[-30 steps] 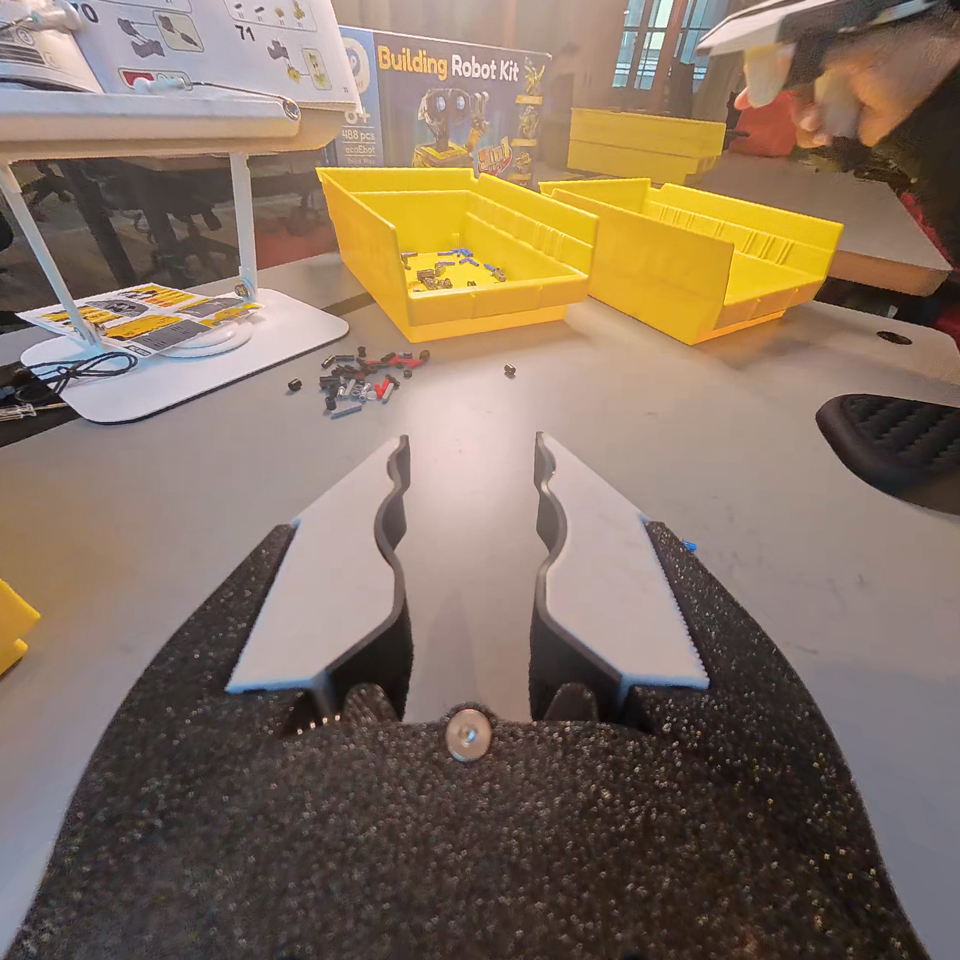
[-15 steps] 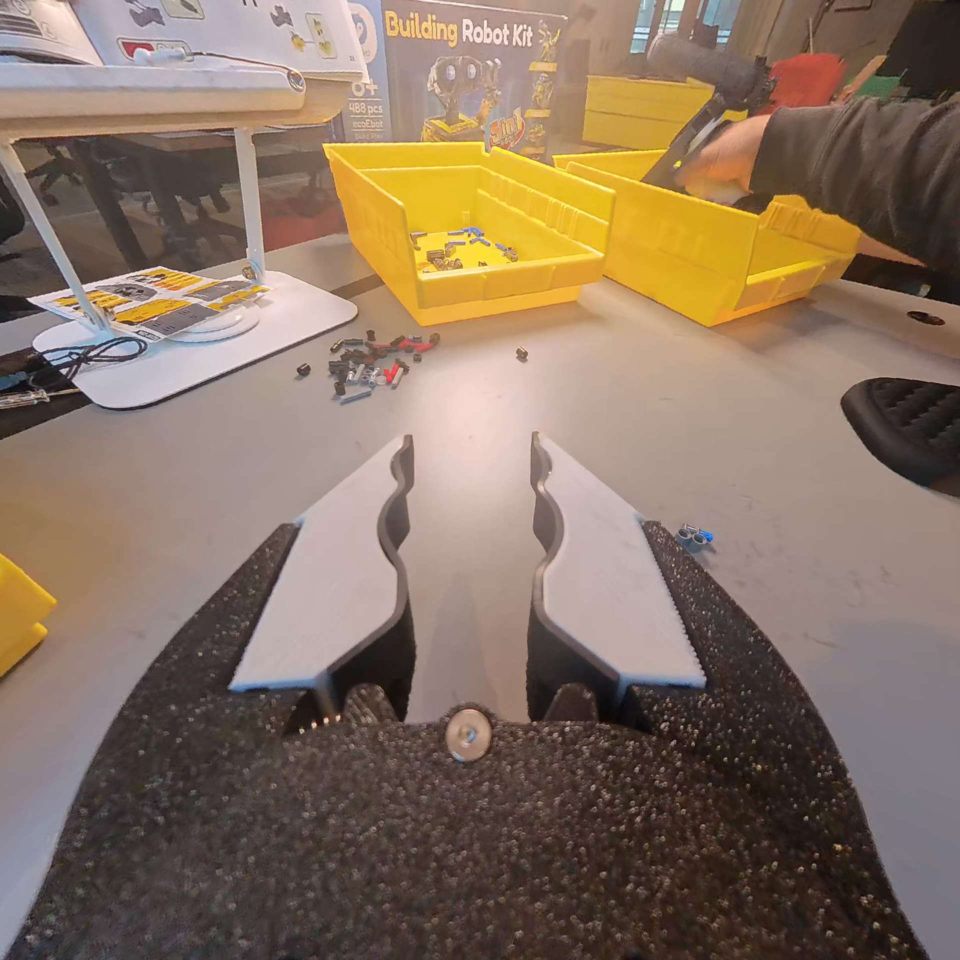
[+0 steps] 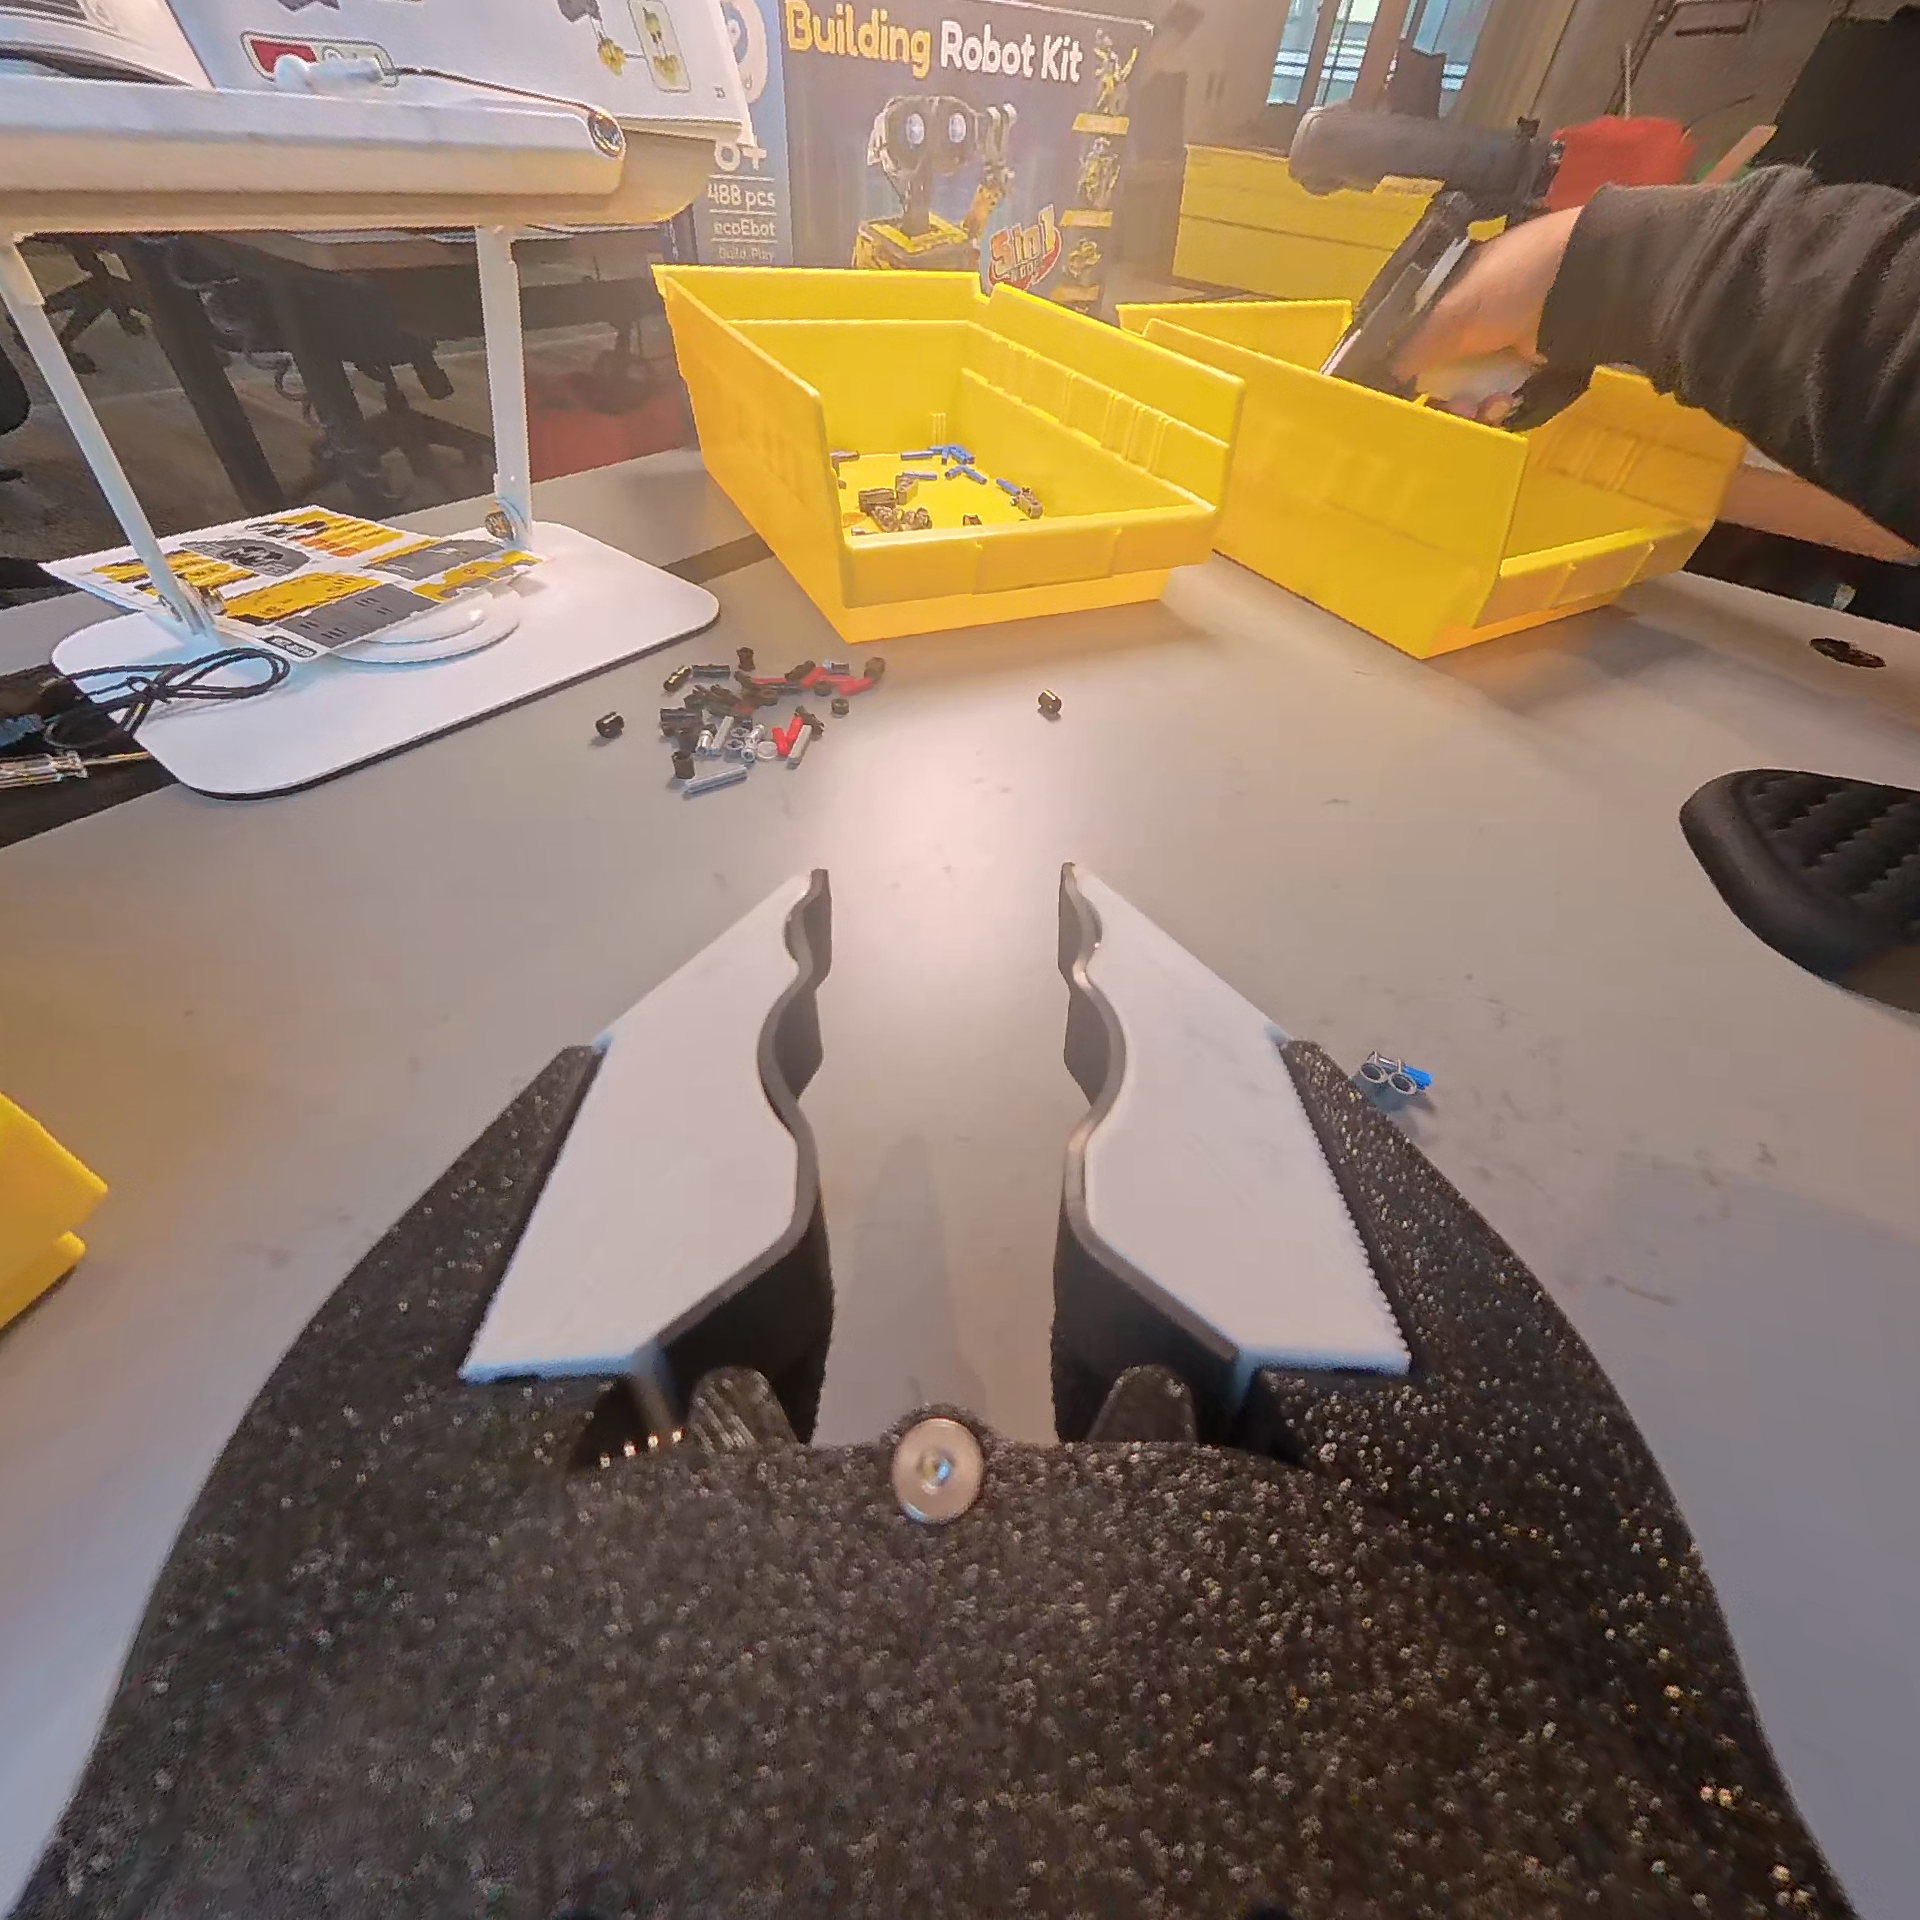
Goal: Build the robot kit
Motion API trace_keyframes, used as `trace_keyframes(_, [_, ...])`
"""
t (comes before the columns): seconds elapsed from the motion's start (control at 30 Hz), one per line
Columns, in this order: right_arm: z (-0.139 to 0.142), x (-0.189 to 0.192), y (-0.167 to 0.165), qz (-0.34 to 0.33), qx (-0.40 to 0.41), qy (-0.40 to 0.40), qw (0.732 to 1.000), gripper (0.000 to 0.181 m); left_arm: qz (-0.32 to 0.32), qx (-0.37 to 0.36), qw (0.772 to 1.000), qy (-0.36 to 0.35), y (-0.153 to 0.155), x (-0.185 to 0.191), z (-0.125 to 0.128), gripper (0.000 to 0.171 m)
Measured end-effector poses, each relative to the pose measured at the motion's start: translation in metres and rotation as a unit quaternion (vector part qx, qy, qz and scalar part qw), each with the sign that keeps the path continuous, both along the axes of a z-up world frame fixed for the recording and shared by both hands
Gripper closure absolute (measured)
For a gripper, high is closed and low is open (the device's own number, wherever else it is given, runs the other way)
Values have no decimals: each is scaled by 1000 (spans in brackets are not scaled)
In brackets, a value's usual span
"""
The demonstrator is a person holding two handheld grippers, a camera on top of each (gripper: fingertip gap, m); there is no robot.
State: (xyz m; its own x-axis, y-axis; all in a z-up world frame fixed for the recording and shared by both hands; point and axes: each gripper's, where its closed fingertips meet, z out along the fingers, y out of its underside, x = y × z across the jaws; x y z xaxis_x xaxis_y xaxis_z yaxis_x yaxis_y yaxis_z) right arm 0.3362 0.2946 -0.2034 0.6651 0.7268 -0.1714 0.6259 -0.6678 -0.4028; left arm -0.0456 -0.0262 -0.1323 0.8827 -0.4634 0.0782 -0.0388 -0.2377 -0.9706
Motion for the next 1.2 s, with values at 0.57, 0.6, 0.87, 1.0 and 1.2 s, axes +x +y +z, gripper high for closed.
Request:
trace_keyframes(0.57, [18, 86, 27, 100, 61, -317, 941, 171, 11, -6, 1000, 3, 5, -4, -2, 130])
trace_keyframes(0.6, [15, 90, 23, 132, 51, -343, 929, 171, 10, -6, 1000, 3, 5, -3, -2, 130])
trace_keyframes(0.87, [0, 107, 13, 261, -20, -436, 861, 169, 10, -2, 1000, 7, 3, -3, -1, 130])
trace_keyframes(1.0, [1, 115, 8, 270, -68, -435, 857, 169, 8, -6, 1000, 4, 3, -3, -2, 130])
trace_keyframes(1.2, [-5, 117, 1, 300, -117, -440, 838, 171, 6, -10, 1000, 4, 4, -3, -3, 130])
